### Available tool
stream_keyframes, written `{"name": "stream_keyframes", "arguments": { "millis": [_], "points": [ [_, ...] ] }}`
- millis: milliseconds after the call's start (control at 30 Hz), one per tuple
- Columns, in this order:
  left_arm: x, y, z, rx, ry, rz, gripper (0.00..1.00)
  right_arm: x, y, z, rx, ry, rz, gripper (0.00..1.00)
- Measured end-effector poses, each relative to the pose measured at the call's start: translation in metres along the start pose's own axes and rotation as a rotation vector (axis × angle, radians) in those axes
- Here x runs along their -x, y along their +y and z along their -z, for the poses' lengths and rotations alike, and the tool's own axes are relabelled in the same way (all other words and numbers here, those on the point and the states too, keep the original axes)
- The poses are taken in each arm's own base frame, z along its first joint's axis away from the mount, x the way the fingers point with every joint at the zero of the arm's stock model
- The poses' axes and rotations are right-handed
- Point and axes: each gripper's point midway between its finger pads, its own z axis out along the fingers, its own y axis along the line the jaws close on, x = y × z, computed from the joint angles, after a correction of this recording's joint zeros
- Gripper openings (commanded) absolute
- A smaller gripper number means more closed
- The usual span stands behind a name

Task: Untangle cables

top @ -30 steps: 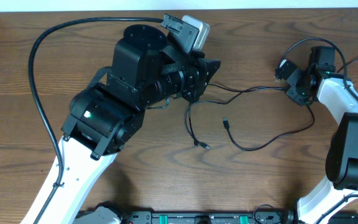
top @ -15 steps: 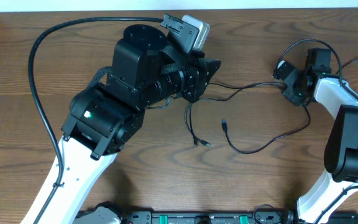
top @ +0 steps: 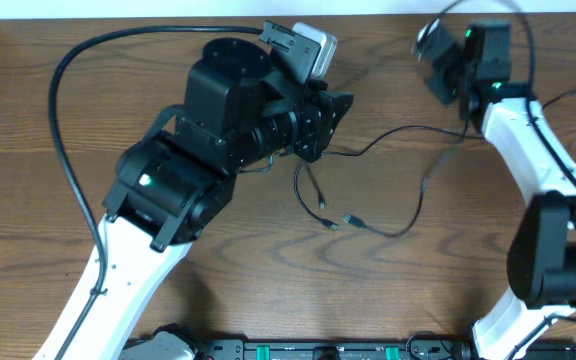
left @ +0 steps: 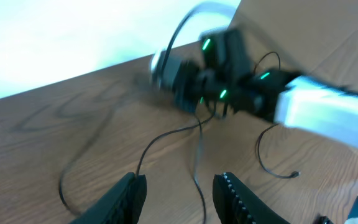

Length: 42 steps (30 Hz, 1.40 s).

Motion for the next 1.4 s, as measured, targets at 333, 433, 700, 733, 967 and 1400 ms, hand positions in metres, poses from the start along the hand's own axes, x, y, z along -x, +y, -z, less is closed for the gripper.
{"name": "stream_keyframes", "arguments": {
  "millis": [333, 433, 700, 733, 967, 1400],
  "points": [
    [-0.030, 0.026, -0.070, 0.043, 0.138, 0.035, 0.40, 0.104, -0.094, 0.126, -0.285, -0.259, -0.095, 0.01],
    [-0.028, 0.026, -0.071, 0.040, 0.129, 0.033, 0.40, 0.087, -0.137, 0.157, -0.451, -0.220, -0.120, 0.01],
    [-0.031, 0.010, -0.061, -0.037, 0.146, 0.039, 0.40, -0.043, -0.263, 0.216, -0.798, 0.015, -0.239, 0.01],
    [-0.031, 0.008, -0.061, -0.048, 0.148, 0.039, 0.40, -0.056, -0.274, 0.226, -0.833, 0.033, -0.253, 0.01],
    [-0.035, -0.009, -0.061, -0.110, 0.164, 0.030, 0.40, -0.123, -0.317, 0.275, -0.980, 0.115, -0.323, 0.99],
    [-0.036, -0.019, -0.042, -0.122, 0.166, 0.024, 0.40, -0.040, -0.193, 0.186, -0.489, 0.034, -0.363, 0.99]
  ]
}}
